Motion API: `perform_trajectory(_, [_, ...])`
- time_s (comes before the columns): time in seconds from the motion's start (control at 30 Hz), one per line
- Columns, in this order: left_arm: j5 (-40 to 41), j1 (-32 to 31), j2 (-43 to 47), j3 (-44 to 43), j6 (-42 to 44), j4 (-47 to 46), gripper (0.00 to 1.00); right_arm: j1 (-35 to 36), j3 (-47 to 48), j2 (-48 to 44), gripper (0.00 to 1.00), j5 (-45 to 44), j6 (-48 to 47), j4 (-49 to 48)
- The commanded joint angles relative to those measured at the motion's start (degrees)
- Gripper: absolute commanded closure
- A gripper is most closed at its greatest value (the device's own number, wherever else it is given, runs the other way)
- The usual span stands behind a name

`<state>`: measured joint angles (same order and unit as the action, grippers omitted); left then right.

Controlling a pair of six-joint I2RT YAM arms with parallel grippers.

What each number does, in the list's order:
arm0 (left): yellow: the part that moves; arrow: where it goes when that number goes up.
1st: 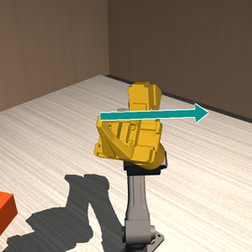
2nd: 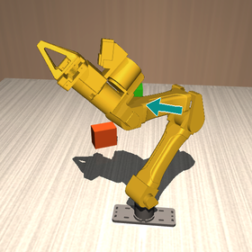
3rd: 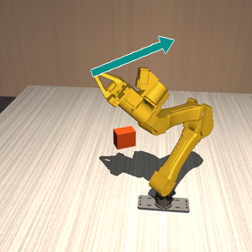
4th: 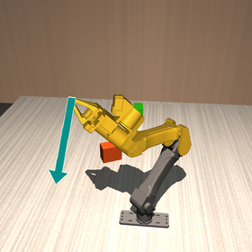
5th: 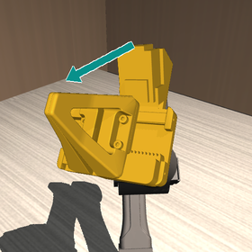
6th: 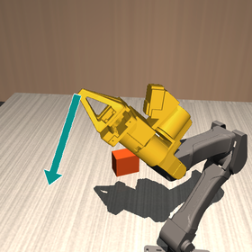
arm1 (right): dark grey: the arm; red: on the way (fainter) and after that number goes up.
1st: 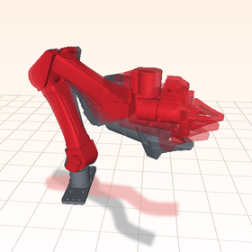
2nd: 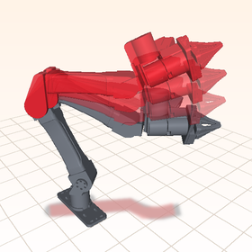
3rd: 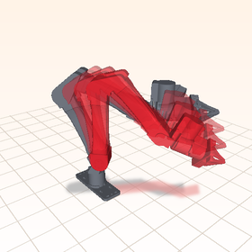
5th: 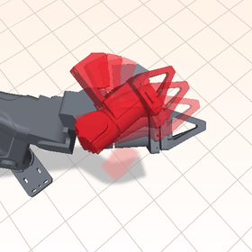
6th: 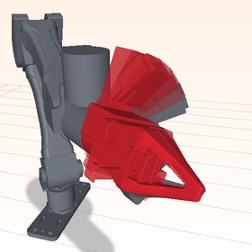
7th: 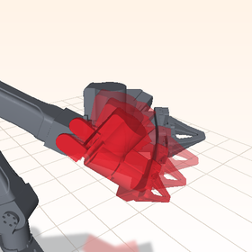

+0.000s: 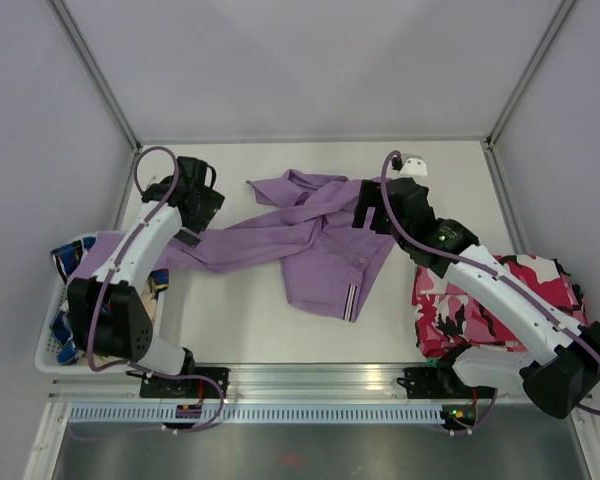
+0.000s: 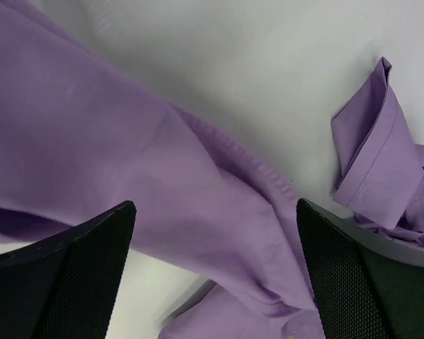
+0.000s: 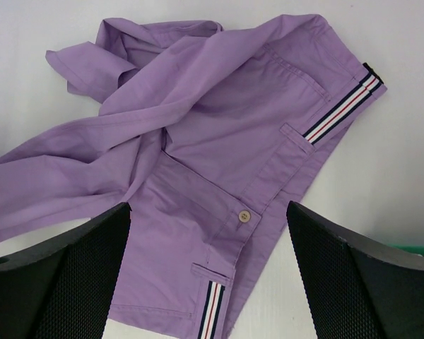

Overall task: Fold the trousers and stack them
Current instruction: Flatten the trousers out

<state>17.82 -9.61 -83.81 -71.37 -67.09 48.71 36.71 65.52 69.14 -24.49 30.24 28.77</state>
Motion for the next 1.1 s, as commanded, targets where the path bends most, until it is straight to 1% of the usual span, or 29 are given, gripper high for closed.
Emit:
perform_trajectory(0.0, [-0.3, 0.2, -6.6, -5.2, -6.3, 0.2, 0.0, -2.0, -0.5, -0.3, 0.02, 3.9, 1.3, -2.3])
perform_trajectory(0.07, [0.2, 0.2, -10.7, -6.3, -6.9, 1.2, 0.0, -3.1, -0.3, -0.1, 0.02, 3.1, 1.4, -1.4])
perform_trajectory(0.17, [0.1, 0.2, -13.2, -5.4, -6.7, 0.7, 0.0, -6.5, -1.6, 0.0, 0.02, 3.9, 1.9, -0.9])
perform_trajectory(0.2, [0.5, 0.3, -14.4, -4.3, -6.5, 0.2, 0.03, -8.7, -3.3, 0.1, 0.02, 5.0, 2.4, -1.6])
perform_trajectory(0.23, [0.9, 0.2, -14.9, -3.7, -5.7, -1.8, 0.05, -10.2, -4.2, 0.2, 0.02, 6.4, 2.5, -2.0])
perform_trajectory(0.27, [1.9, 0.2, -15.8, -2.7, -3.7, -3.3, 0.06, -13.2, -5.8, 0.5, 0.02, 9.4, 3.0, -2.6])
perform_trajectory(0.33, [2.5, 0.2, -16.6, -2.2, -1.6, -6.3, 0.06, -15.6, -7.0, 0.7, 0.02, 11.4, 3.4, -2.6])
perform_trajectory(0.47, [3.3, 0.3, -17.8, -0.6, 0.3, -9.1, 0.05, -18.8, -9.1, 1.0, 0.02, 11.2, 3.1, -3.7])
perform_trajectory(0.57, [2.2, 0.3, -18.3, 0.4, 0.6, -11.6, 0.1, -20.5, -10.8, 3.0, 0.02, 10.5, 3.8, -6.5])
perform_trajectory(0.6, [2.0, 0.3, -18.5, 0.4, 0.6, -12.0, 0.2, -21.4, -11.4, 4.8, 0.02, 10.5, 4.0, -7.9])
perform_trajectory(0.67, [2.0, 0.3, -19.2, 0.2, 0.8, -12.3, 0.3, -22.6, -12.2, 6.7, 0.02, 10.6, 5.6, -9.3])
perform_trajectory(0.7, [2.3, 0.4, -19.4, 0.2, 0.8, -12.5, 0.43, -22.8, -12.6, 8.4, 0.02, 10.7, 6.2, -10.7])
perform_trajectory(0.73, [2.7, 0.4, -19.7, 0.3, 0.9, -12.7, 0.51, -23.0, -12.9, 9.1, 0.02, 10.3, 7.4, -11.5])
perform_trajectory(0.77, [2.7, 0.6, -19.7, 0.4, 1.0, -12.9, 0.74, -23.2, -13.4, 10.0, 0.02, 9.9, 7.7, -12.8])
perform_trajectory(0.83, [2.6, 0.8, -19.9, 0.6, 1.3, -13.2, 0.97, -23.2, -13.9, 10.7, 0.02, 8.3, 8.3, -14.1])
perform_trajectory(1.0, [2.9, 1.2, -17.8, 0.8, 4.4, -15.6, 0.98, -24.1, -13.0, 14.4, 0.02, 7.4, 8.3, -15.5])
perform_trajectory(1.07, [5.3, 1.2, -16.2, 0.4, 7.5, -16.5, 0.98, -24.7, -12.7, 16.2, 0.02, 7.3, 8.3, -16.2])
